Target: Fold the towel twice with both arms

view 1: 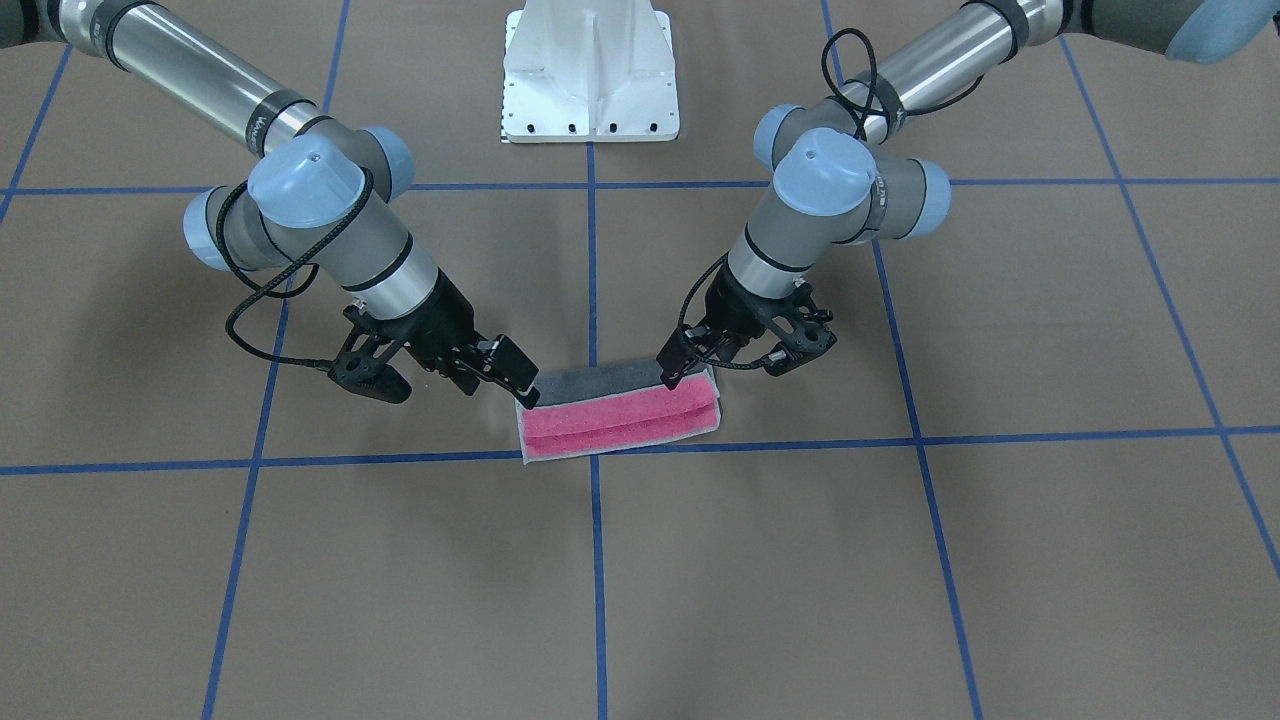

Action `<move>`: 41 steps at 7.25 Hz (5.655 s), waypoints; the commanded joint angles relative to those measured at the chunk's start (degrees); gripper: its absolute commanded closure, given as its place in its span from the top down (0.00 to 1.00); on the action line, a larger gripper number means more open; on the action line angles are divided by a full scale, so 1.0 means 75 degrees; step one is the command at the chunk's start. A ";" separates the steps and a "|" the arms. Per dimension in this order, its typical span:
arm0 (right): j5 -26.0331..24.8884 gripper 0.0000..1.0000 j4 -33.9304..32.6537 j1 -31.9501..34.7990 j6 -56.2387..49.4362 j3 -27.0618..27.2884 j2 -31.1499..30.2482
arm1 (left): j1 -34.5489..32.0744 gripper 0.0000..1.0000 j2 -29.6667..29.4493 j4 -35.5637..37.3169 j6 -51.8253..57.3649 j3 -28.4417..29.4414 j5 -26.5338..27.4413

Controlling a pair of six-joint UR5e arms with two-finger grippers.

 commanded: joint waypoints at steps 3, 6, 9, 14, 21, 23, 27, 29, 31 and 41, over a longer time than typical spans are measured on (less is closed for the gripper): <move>0.0472 1.00 -0.0005 0.0381 -0.0260 -0.0058 -0.0082 | 0.0061 0.99 -0.0327 -0.0001 -0.0130 0.0374 0.0011; 0.0589 1.00 -0.0005 0.0498 -0.0272 -0.0058 -0.0094 | 0.0073 0.99 -0.0339 -0.0001 -0.0165 0.0467 0.0011; 0.0601 1.00 -0.0005 0.0522 -0.0272 -0.0058 -0.0105 | 0.0213 0.99 -0.0490 -0.0244 -0.0165 0.0782 0.0302; 0.0613 1.00 0.0007 0.0545 -0.0330 -0.0058 -0.0176 | 0.0261 0.99 -0.0714 -0.0458 -0.0165 0.1135 0.0398; 0.0613 1.00 -0.0005 0.0545 -0.0330 -0.0047 -0.0187 | 0.0097 0.99 -0.1147 -0.0750 -0.0177 0.1814 0.0726; 0.0613 1.00 0.0007 0.0557 -0.0330 -0.0047 -0.0199 | 0.0003 0.99 -0.1380 -0.0751 -0.0177 0.2013 0.0726; 0.1151 1.00 0.0007 0.0943 -0.0576 -0.0012 -0.0293 | -0.0173 0.99 -0.1710 -0.0762 -0.0188 0.2378 0.0726; 0.1467 1.00 0.0018 0.1037 -0.0588 0.0023 -0.0281 | -0.0406 0.99 -0.1803 -0.0751 -0.0142 0.2366 0.0680; 0.1504 1.00 0.0018 0.0921 -0.0600 0.0024 -0.0305 | -0.0653 0.99 -0.1815 -0.0693 0.0010 0.2296 0.0354; 0.0578 0.99 -0.0087 -0.0275 -0.2826 -0.0806 0.0256 | -0.1567 0.99 -0.0503 -0.0563 0.1698 0.0784 -0.1079</move>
